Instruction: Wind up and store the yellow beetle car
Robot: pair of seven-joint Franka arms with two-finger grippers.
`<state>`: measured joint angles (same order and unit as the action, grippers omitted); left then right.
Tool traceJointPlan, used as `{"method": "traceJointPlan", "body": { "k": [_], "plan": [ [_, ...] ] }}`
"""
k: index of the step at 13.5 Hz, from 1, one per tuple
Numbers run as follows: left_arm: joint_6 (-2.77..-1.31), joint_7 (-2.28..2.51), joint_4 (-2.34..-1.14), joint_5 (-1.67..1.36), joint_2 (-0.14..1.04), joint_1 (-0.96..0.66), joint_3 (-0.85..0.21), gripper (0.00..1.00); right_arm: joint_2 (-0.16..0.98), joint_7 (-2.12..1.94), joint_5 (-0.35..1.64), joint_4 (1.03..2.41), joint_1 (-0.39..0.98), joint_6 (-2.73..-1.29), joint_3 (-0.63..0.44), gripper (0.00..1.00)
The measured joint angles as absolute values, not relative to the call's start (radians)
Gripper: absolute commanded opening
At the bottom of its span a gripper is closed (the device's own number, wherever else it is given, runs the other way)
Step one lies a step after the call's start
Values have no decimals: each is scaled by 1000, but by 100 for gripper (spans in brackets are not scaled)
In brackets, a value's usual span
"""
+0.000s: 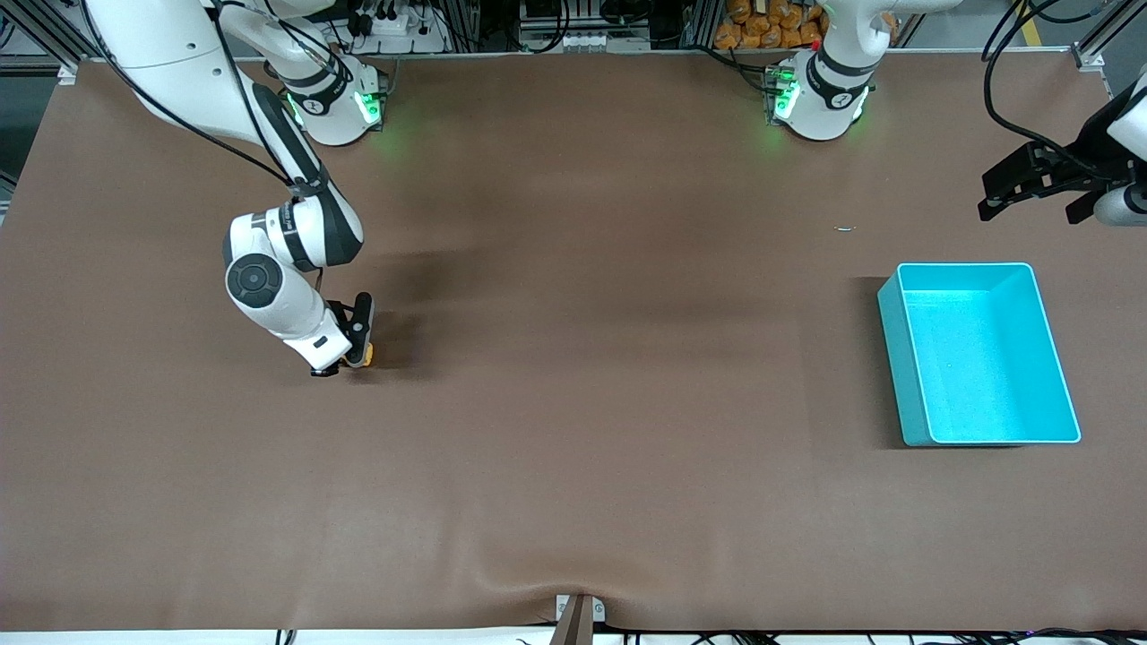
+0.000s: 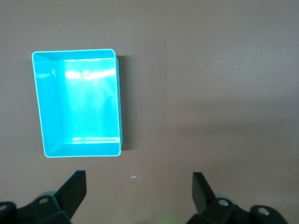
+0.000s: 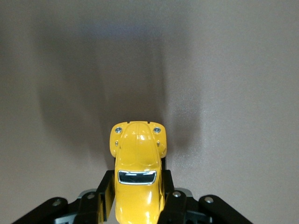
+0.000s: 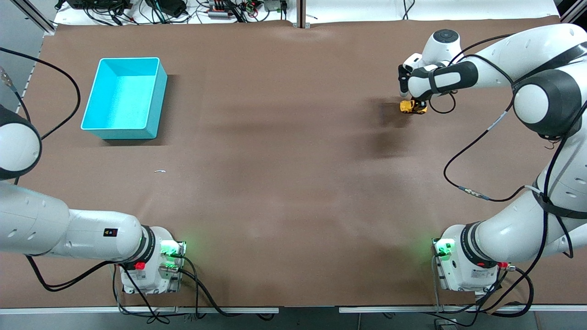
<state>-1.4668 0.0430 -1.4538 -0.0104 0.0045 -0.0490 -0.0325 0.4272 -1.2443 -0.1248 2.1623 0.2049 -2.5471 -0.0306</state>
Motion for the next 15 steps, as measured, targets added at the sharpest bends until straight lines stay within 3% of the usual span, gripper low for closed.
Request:
{"method": "traceJointPlan", "body": {
  "k": [15],
  "plan": [
    [-1467, 43, -1454, -10, 5, -48, -30, 100, 427, -1345, -125, 2164, 113, -2539, -31, 24]
  ]
}}
